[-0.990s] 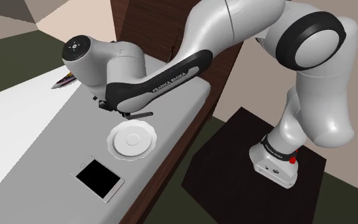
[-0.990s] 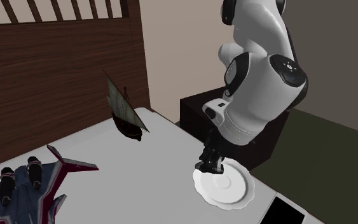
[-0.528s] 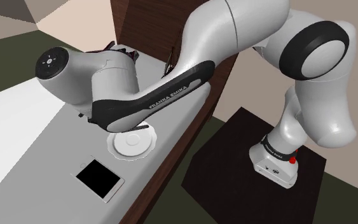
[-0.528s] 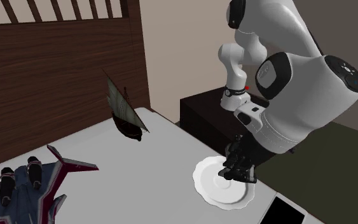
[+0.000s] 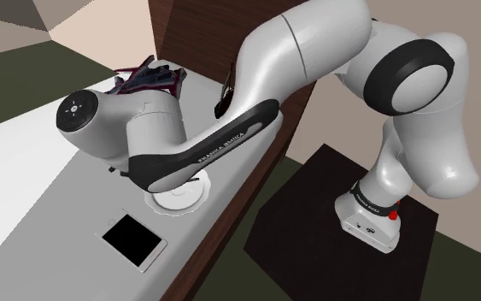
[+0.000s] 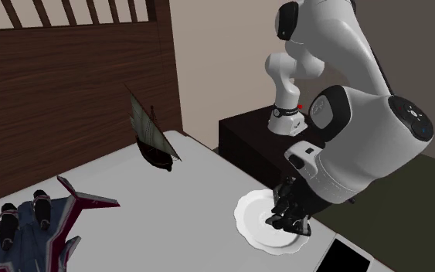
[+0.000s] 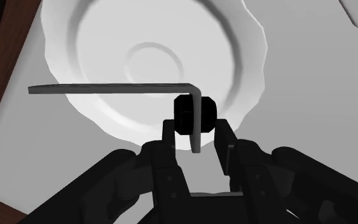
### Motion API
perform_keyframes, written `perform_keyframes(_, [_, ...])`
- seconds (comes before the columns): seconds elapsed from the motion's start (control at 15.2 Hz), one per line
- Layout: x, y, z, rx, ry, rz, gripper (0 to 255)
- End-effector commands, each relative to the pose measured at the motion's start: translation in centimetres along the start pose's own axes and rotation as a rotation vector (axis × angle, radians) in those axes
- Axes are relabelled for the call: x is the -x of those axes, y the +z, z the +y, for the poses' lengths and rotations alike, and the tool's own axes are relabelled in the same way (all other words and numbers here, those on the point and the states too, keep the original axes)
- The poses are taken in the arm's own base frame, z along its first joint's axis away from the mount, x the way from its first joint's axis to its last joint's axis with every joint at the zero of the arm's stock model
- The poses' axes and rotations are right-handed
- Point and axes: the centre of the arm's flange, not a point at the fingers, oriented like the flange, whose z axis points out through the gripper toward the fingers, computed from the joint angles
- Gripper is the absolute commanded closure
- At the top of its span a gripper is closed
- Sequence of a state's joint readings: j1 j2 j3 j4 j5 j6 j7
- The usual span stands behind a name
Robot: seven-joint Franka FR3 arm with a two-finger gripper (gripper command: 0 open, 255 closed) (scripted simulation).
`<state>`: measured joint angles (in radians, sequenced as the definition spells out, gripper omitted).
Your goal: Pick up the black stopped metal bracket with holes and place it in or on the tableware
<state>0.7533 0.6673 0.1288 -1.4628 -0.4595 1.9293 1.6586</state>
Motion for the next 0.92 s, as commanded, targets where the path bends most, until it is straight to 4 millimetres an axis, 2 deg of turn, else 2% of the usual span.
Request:
perform_keyframes(0.0, [0.3,1.1,-0.2,0.000,0.000,0.000,255])
perform_keyframes(0.26, [1.0,3.0,-0.6,0.000,0.000,0.000,255])
perform_keyframes(0.79, [1.1,3.1,-0.6,0.000,0.000,0.000,255])
perform_keyframes(0.86, [1.1,3.1,-0.6,0.000,0.000,0.000,0])
